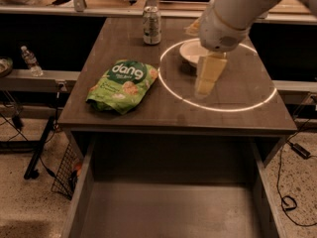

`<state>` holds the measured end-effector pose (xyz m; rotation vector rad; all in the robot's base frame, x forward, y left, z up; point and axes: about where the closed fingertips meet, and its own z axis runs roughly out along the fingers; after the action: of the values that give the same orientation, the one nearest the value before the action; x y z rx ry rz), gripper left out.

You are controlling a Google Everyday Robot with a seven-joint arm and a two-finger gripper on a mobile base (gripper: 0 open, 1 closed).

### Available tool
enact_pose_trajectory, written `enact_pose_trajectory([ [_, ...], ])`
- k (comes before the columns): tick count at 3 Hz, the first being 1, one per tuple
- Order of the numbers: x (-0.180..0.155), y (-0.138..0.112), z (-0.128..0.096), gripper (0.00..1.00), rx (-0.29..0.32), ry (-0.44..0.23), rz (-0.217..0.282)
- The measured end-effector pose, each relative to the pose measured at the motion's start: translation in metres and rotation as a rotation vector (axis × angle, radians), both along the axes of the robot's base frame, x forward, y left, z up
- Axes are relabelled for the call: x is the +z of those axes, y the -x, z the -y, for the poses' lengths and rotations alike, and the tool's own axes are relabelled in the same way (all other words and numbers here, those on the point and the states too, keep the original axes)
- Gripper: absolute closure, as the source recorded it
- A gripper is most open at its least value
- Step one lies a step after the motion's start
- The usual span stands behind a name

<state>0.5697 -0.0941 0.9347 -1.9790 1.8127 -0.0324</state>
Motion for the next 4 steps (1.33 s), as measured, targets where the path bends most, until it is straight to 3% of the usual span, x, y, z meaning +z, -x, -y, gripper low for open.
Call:
enact_pose_trajectory([
  [2, -0.036, -0.054, -0.05, 0.0, 0.097, -0.028, 0.018],
  [4, -0.056, -0.058, -0.11, 0.0, 0.231, -0.09, -0.023],
])
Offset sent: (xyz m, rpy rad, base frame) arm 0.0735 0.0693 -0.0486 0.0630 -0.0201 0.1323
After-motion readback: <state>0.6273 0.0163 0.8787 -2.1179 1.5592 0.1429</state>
